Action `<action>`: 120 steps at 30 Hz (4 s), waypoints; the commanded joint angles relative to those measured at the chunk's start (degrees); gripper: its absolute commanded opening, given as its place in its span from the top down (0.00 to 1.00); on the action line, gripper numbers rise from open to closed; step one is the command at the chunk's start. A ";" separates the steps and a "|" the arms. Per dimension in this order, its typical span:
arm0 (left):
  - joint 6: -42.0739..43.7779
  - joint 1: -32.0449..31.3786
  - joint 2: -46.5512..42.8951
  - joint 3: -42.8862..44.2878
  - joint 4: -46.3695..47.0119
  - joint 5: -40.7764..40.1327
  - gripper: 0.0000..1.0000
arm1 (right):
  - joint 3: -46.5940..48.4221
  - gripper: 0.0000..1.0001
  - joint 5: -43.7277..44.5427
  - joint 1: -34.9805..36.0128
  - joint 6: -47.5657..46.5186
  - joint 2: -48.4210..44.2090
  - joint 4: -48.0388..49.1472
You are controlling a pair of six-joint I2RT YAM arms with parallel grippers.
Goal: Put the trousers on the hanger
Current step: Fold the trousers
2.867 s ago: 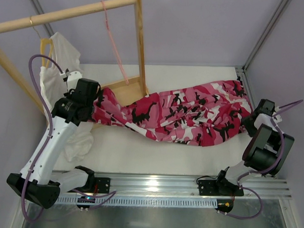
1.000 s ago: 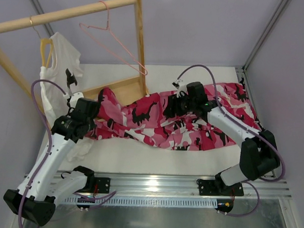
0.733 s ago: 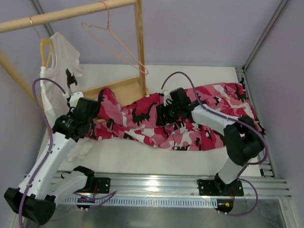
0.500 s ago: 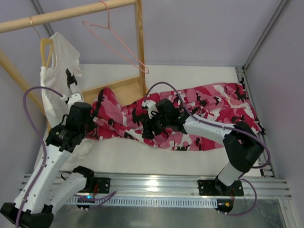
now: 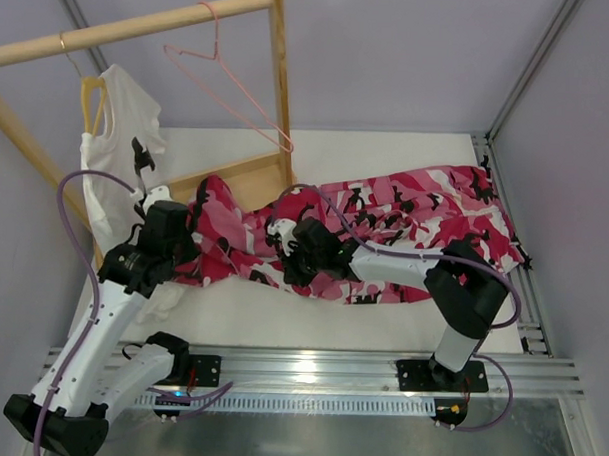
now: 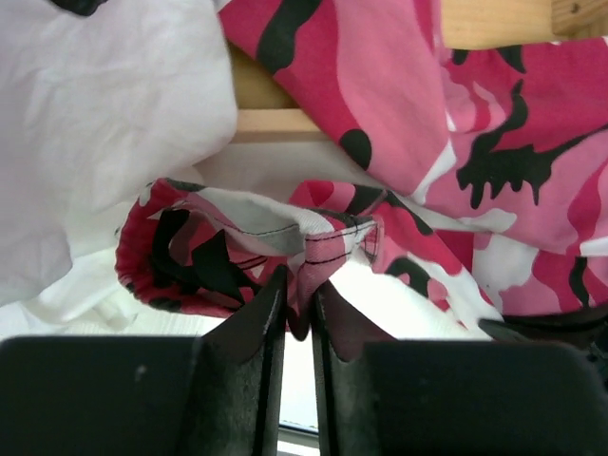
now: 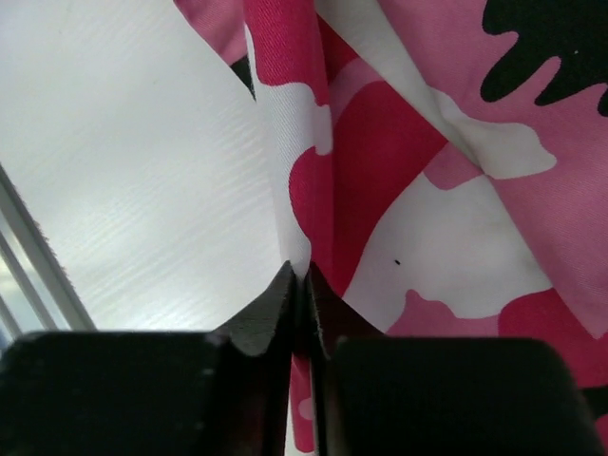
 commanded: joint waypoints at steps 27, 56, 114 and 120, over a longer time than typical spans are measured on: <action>-1.92 0.35 10.48 5.70 -5.28 -8.13 0.39 | -13.52 0.43 3.15 5.87 10.99 -22.05 0.73; -1.04 1.23 -4.10 22.59 -0.96 7.61 0.22 | 22.45 0.43 8.77 9.47 20.93 23.48 9.63; -0.95 3.95 11.89 1.14 -1.49 4.87 0.25 | 12.05 0.47 54.12 25.13 58.20 -8.69 -28.39; -3.84 4.04 12.41 -4.13 2.19 9.44 0.27 | 16.04 0.50 53.60 16.25 76.55 -7.55 -48.19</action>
